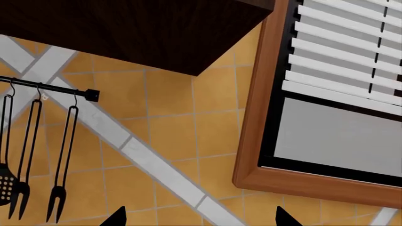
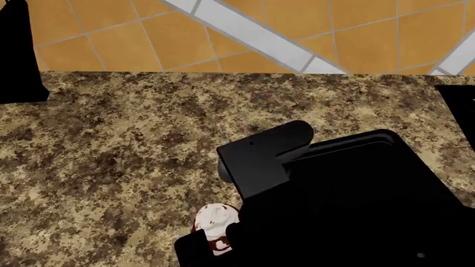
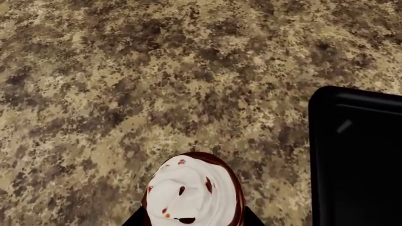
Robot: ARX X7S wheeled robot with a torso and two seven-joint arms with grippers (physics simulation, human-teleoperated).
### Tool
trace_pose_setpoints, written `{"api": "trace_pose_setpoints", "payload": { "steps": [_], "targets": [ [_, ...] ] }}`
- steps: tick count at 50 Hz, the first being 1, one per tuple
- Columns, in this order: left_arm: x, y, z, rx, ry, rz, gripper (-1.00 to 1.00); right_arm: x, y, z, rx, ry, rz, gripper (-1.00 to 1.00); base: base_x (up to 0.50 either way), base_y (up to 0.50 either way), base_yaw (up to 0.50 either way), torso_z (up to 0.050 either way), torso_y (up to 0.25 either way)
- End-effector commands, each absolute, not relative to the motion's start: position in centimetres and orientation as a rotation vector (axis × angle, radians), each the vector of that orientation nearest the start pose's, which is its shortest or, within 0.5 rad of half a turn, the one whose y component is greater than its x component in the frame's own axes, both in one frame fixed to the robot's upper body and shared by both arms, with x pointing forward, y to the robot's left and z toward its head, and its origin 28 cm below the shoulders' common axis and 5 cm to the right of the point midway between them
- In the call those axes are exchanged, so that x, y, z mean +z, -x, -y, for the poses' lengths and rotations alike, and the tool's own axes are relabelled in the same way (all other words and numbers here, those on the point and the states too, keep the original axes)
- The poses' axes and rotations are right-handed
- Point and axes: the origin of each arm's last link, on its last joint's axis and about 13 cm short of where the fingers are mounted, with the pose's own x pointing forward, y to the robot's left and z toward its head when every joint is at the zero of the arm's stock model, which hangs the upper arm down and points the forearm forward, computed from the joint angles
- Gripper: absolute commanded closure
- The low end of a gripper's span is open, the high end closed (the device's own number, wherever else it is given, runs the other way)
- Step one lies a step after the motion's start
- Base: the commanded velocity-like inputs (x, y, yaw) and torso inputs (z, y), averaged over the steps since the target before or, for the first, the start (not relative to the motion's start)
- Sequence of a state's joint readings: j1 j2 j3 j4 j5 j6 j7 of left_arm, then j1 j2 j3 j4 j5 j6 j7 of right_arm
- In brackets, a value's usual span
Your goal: Move the fresh-baked cupcake off the tray onto the counter, and place the bowl used for mixing into the sink.
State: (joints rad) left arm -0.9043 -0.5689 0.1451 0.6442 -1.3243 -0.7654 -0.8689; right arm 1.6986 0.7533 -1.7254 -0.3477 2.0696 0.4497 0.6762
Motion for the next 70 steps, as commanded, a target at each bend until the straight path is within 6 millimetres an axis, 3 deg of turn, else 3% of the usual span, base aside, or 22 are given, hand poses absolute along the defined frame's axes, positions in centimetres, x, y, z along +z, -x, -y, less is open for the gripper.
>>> {"api": "trace_pose_setpoints", "payload": {
  "steps": [1, 39, 40, 44, 47, 52, 57, 70],
  "targets": [
    [29.3, -22.5, -21.6, -0.138, 0.214, 0.320, -1.00, 23.0, -24.0, 7.8, 0.548, 0.195, -0.701, 1.00, 0.00, 0.00, 0.00, 0.000, 0.000],
    [29.3, -22.5, -21.6, -0.128, 0.220, 0.325, -1.00, 19.4, -23.6, 7.7, 0.542, 0.268, -0.831, 1.00, 0.00, 0.00, 0.00, 0.000, 0.000],
    [29.3, -22.5, -21.6, -0.128, 0.219, 0.325, -1.00, 19.7, -23.7, 7.8, 0.531, 0.252, -0.820, -1.00, 0.01, 0.00, 0.00, 0.000, 0.000],
    [29.3, -22.5, -21.6, -0.129, 0.218, 0.322, -1.00, 21.6, -23.6, 7.9, 0.519, 0.274, -0.741, -1.00, 0.00, 0.00, 0.00, 0.000, 0.000],
    [29.3, -22.5, -21.6, -0.130, 0.219, 0.321, -1.00, 24.2, -23.3, 8.2, 0.489, 0.296, -0.637, -1.00, 0.00, 0.00, 0.00, 0.000, 0.000],
    [29.3, -22.5, -21.6, -0.129, 0.219, 0.319, -1.00, 31.0, -21.7, 8.8, 0.412, 0.311, -0.373, -1.00, 0.00, 0.00, 0.00, 0.000, 0.000],
    [29.3, -22.5, -21.6, -0.129, 0.222, 0.318, -1.00, 35.1, -19.5, 8.9, 0.407, 0.328, -0.222, -1.00, 0.00, 0.00, 0.00, 0.000, 0.000],
    [29.3, -22.6, -21.6, -0.127, 0.217, 0.316, -1.00, 42.0, -13.6, 9.4, 0.319, 0.330, 0.123, -1.00, 0.00, 0.00, 0.00, 0.000, 0.000]
  ]
}}
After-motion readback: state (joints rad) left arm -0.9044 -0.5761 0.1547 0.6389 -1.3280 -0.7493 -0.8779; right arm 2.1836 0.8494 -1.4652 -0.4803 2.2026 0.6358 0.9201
